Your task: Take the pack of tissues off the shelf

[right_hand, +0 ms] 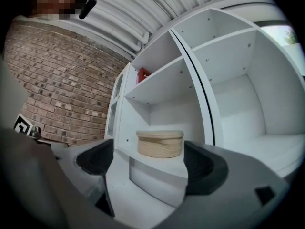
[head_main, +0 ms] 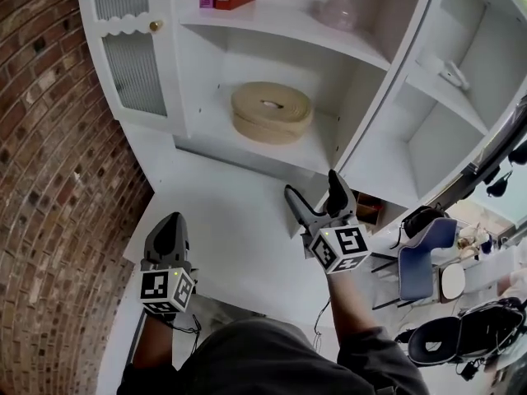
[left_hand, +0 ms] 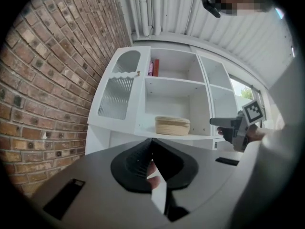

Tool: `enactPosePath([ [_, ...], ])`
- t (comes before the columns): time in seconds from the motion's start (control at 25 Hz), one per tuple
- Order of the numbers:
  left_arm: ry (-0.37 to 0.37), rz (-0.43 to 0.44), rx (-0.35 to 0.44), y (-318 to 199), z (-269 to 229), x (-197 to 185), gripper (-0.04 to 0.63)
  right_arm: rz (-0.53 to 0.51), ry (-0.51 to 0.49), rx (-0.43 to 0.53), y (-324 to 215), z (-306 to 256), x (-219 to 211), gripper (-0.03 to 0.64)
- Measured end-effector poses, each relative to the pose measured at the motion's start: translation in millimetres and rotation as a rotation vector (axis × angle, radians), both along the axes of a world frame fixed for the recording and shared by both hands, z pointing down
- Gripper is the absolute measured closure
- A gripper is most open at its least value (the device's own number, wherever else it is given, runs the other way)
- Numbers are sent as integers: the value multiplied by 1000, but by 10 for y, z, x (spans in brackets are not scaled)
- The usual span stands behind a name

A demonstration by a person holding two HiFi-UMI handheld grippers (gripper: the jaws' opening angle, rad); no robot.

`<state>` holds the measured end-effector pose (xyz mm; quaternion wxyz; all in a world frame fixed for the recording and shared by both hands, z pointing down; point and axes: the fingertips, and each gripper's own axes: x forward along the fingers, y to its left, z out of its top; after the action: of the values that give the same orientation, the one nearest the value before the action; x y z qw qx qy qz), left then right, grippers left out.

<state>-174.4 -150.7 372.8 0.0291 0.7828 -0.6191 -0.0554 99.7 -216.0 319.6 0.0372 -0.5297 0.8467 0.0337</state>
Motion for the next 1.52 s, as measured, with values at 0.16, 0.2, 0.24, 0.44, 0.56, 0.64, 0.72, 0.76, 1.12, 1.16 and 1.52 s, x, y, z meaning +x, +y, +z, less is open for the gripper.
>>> enactPosePath([
  [0.16, -1, 16, -5, -148, 11, 107, 592, -2, -1, -46, -368, 33, -27, 155],
  [0.2, 2, 18, -7, -179, 19, 123, 591, 1, 3, -51, -439, 28, -32, 155],
  [0.24, 4, 19, -10, -208, 32, 133, 592, 6, 8, -55, -506, 14, -33, 155],
  [0.44, 14, 20, -25, -339, 108, 134, 592, 35, 30, -90, -813, -57, -12, 166],
  [0.56, 22, 20, -27, -405, 115, 110, 592, 54, 53, -110, -946, -83, -26, 167],
  [0.64, 25, 21, -25, -438, 110, 92, 592, 68, 68, -134, -1036, -80, -36, 169],
  [0.72, 31, 22, -25, -461, 117, 69, 591, 79, 85, -169, -1129, -58, -46, 169],
  [0.76, 34, 22, -26, -470, 124, 59, 592, 85, 95, -186, -1175, -46, -50, 169],
  [1.12, 62, 19, -40, -509, 212, -57, 592, 106, 221, -350, -1555, 128, -59, 169],
  [1.16, 66, 18, -41, -512, 218, -73, 592, 103, 224, -367, -1599, 151, -55, 169],
  [1.52, 70, -12, -75, -521, 352, -239, 592, -32, 249, -419, -1819, 238, -190, 161],
])
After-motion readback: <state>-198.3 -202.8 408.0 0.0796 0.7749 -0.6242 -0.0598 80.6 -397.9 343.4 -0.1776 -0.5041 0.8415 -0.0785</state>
